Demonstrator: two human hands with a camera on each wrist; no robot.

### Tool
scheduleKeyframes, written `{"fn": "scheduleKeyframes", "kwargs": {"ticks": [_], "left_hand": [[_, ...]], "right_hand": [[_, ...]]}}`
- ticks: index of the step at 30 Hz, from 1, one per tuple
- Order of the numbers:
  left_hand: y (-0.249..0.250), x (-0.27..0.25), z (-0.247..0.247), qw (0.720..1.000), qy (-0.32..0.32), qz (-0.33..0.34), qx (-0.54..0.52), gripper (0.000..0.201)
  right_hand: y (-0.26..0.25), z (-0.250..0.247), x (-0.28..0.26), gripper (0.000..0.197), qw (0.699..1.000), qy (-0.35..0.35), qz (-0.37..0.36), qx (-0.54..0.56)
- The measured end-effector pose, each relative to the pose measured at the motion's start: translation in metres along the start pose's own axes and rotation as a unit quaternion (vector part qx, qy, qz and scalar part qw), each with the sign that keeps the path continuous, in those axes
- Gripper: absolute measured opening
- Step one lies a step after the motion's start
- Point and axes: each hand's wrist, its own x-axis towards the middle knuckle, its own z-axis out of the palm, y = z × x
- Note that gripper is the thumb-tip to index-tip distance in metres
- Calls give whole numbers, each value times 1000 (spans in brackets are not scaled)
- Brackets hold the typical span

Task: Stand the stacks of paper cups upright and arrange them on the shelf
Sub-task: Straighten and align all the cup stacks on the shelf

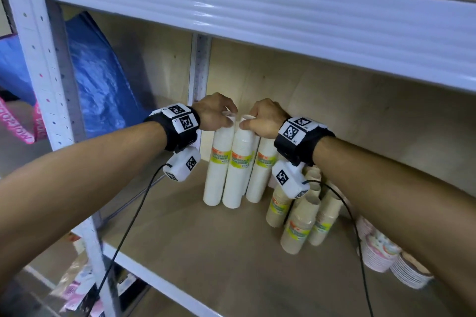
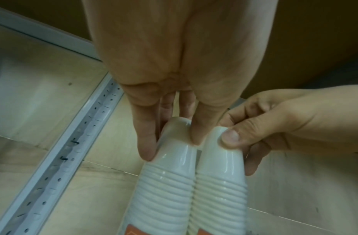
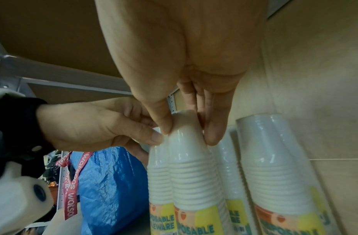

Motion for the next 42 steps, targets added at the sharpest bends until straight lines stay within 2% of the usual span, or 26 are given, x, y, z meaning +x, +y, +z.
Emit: {"fn": "scheduleKeyframes", "kwargs": {"ticks": [4,8,11,13,19,28,37,42], "left_hand": [[12,6,10,1000,-12,14,-1,36],[21,10,19,999,-24,17,-11,37],[25,13,25,999,-25,25,-10,36],[27,16,29,999,-26,28,-12,37],[26,22,36,999,-29,39,-2,36],[22,24,36,999,-27,35,-32,34],[20,23,34,997,-44,38,-44,36],[18,23,33,996,-50,41,-55,36]], "right_hand": [[13,-8,-9,33,1000,10,12,1],[27,-15,-15,19,1000,-1,17,22],[36,-18,-18,27,999,-1,20,49],[39,-16,-19,19,998,11,31,45],[45,-10,-21,31,998,19,48,20],[45,-6,-24,21,999,20,30,30],[47,-1,-16,35,997,30,73,11],[48,-1,-14,34,997,31,74,7]]}}
